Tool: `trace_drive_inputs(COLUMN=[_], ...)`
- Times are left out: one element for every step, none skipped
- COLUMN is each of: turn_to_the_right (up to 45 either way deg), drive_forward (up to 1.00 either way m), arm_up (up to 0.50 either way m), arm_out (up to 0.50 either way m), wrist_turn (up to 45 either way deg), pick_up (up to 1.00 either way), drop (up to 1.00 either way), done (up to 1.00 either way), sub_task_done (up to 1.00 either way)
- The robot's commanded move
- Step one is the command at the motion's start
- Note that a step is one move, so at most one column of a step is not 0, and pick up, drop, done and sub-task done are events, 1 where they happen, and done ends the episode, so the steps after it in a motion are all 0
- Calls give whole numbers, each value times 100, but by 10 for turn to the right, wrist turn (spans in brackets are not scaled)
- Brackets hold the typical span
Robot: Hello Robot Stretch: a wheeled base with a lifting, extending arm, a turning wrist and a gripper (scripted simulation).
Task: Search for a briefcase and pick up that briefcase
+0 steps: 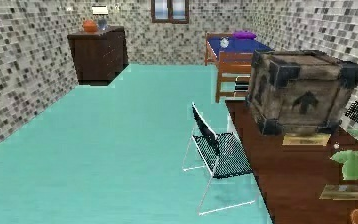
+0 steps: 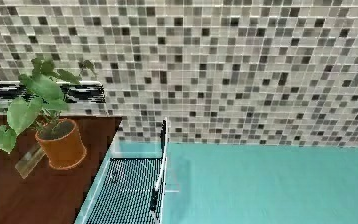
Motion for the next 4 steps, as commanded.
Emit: trace_drive_inputs(turn_to_the_right=[240, 0, -450, -240], drive_forward=[0, 10, 0, 0], arm_up=[0, 0, 0, 0], arm_out=[0, 0, 0, 0], wrist_turn=[0, 0, 0, 0], pick_up=[0, 0, 0, 0], drop=[0, 0, 0, 0], done=[0, 0, 0, 0], sub_task_done=[0, 0, 0, 0])
